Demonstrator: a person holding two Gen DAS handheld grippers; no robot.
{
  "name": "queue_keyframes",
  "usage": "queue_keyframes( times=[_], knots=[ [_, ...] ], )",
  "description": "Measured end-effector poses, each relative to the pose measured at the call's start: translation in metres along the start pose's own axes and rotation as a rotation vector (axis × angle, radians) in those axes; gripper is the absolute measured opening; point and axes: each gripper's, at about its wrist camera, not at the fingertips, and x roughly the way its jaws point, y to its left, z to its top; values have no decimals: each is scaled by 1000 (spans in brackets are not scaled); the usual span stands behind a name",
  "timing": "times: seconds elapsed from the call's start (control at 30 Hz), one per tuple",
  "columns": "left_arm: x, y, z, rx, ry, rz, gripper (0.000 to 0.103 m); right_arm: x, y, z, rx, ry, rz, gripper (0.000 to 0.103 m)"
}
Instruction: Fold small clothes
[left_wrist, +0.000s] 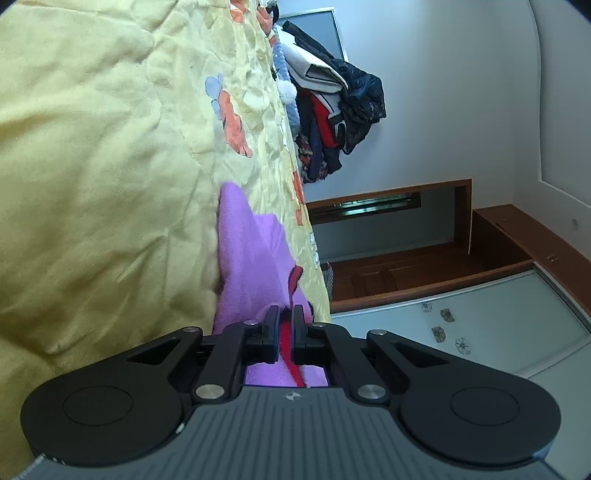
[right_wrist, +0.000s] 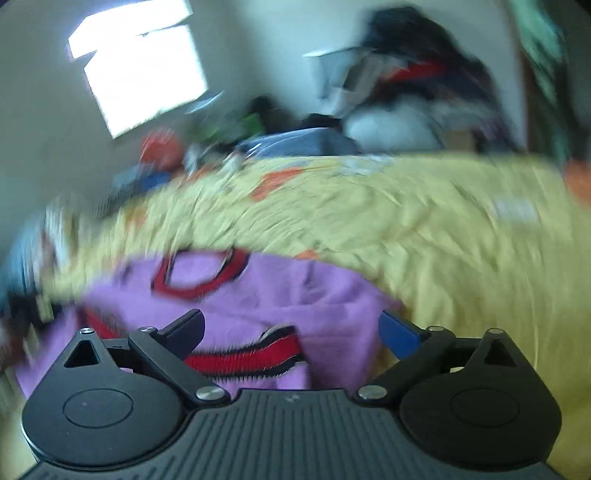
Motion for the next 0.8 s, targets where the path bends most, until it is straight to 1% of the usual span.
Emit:
queue_keyframes(
  times=[0.03,0.07,0.1,0.13,0.17,0.2,0.23,0.27,0.37,0.43,0.5,0.53,0.63,0.7,0.8],
  knots=[
    [1,-2,0,6,4,8,3,8,7,1,-55,38,-16,83],
    [1,-3,0,13,10,12,4,15,13,1,-99,74,-30,58],
    [3,-5,0,18,16,12,5,23,17,0,-136,113,-39,46],
    [7,-7,1,28,25,17,9,29,19,-1,-154,144,-48,28],
    [8,-10,1,43,34,25,24,32,21,-1,-167,157,-53,22],
    [9,-14,1,64,41,42,34,32,24,-2,-169,156,-44,20],
    [9,-19,1,99,42,58,48,31,25,-2,-172,150,-45,17],
    [9,-26,1,149,47,70,51,29,27,-2,-188,139,-50,6],
    [16,-52,4,336,112,156,53,29,35,-4,-232,131,-68,6],
    [29,-71,2,509,177,257,55,31,37,-5,-247,135,-81,6],
    [42,-84,-1,671,230,337,55,33,34,-3,-233,136,-78,6],
    [48,-89,-3,748,240,375,55,33,34,-3,-224,133,-77,6],
    [65,-99,-4,892,280,417,55,30,33,-5,-215,127,-68,6],
    [76,-102,-6,974,302,460,55,29,32,-6,-211,134,-60,6],
    [88,-101,-4,1009,339,450,55,28,32,-6,-215,129,-58,6]
  ],
)
